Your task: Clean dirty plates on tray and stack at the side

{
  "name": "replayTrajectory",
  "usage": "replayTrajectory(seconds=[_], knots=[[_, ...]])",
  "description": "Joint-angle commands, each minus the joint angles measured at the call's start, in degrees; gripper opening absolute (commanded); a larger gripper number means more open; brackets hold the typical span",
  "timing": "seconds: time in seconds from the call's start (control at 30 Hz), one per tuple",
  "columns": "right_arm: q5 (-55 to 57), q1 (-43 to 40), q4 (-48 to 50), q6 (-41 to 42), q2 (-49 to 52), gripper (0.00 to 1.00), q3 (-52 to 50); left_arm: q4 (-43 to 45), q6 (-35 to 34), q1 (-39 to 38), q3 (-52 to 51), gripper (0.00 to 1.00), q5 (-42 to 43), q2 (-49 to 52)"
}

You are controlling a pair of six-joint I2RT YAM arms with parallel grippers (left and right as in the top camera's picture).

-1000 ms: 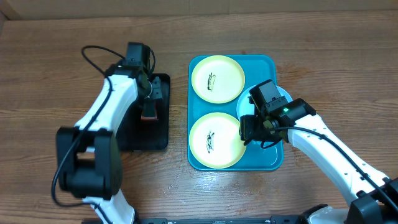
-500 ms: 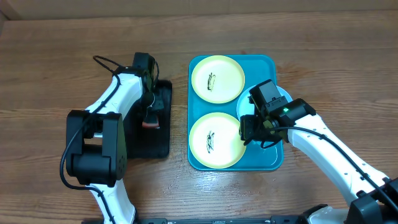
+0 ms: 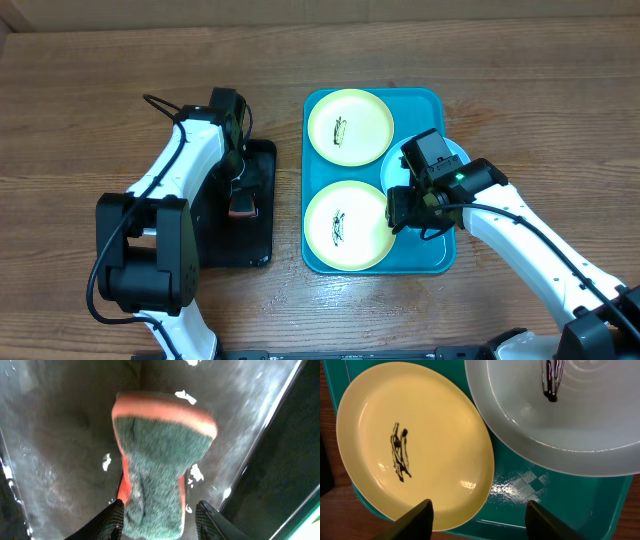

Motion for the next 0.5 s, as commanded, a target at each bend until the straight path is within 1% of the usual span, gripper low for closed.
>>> replayTrajectory(seconds=[0.0, 0.07, 0.17, 0.2, 0.27, 0.33, 0.4, 0.47], knots=[[0.3, 0.1, -0.3, -0.4, -0.5, 0.61, 0.3, -0.6, -0.4, -0.7, -0.5, 0.47, -1.8, -1.1], [0.3, 0.1, -0.5, -0.4, -0.5, 0.62, 0.3, 0.3, -0.4, -0.9, -1.4, 0.44, -2.4, -1.1], [0.3, 0.1, -0.3, -0.4, -0.5, 0.63, 0.3, 4.2, -0.4, -1.2, -4.1, 0.37, -3.4, -1.1], [0.3, 0.1, -0.3, -0.4, -0.5, 0.63, 0.3, 5.9, -0.3, -1.3, -5.1, 0.33, -3.4, -1.1], [0.3, 0.1, -0.3, -0.4, -0.5, 0.64, 0.3, 9.3, -0.4, -1.3, -7.2, 0.23, -3.4, -0.9], [0.3, 0.1, -0.3, -0.4, -0.5, 0.65, 0.3, 11.0, -0.3, -1.3, -8.1, 0.04, -3.4, -0.8], [0.3, 0.1, -0.6, -0.4, -0.5, 0.64, 0.3, 10.6, -0.1, -1.3, -7.4, 0.04, -4.3, -0.9], [0.3, 0.1, -1.0, -0.4, -0.5, 0.65, 0.3, 7.7, -0.1, -1.2, -4.5, 0.04, -4.7, -1.1]])
